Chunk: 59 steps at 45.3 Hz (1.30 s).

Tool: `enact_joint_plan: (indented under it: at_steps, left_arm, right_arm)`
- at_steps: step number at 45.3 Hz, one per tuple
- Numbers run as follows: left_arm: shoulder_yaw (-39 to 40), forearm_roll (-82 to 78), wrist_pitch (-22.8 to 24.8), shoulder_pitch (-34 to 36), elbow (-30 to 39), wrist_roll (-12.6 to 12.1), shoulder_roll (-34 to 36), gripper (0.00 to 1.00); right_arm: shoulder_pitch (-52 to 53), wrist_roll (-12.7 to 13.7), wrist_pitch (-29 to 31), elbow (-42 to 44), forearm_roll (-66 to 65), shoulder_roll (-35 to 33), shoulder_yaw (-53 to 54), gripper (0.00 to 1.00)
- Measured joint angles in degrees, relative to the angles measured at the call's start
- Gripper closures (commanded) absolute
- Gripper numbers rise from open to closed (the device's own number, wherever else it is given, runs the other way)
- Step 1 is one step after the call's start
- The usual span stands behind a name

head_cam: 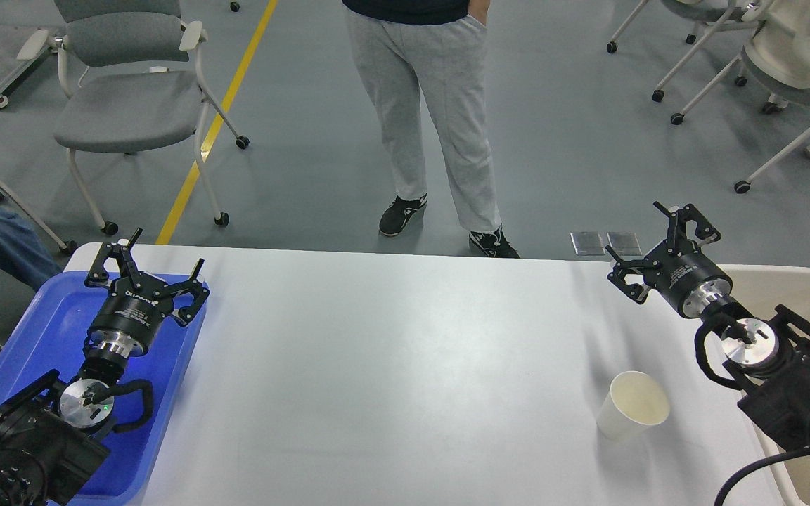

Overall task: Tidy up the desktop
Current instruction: 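Move the right gripper out toward the beige bin and reorient it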

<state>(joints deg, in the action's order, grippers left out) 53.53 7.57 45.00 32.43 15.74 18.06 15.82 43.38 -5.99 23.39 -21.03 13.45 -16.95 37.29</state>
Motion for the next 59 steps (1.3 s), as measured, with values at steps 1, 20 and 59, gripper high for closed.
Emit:
enact_joint_plan:
  at_steps: [1, 20, 59]
  left_arm:
    - [0.00, 0.00, 0.00, 0.00, 0.00, 0.00, 0.00, 0.00]
    - [0.00, 0.00, 0.00, 0.00, 0.00, -0.01, 0.00, 0.00]
    - [0.00, 0.01, 0.00, 0.00, -0.01, -0.04, 0.00, 0.00]
  right_arm:
    - [0.01, 0.00, 0.00, 0.00, 0.00, 0.00, 0.00, 0.00]
    - [0.08, 0.09, 0.17, 0.01, 0.15, -0.41, 0.30, 0.00]
    - [0.75, 0.33, 0.24, -9.09, 0.04, -11.38, -0.57, 0.00]
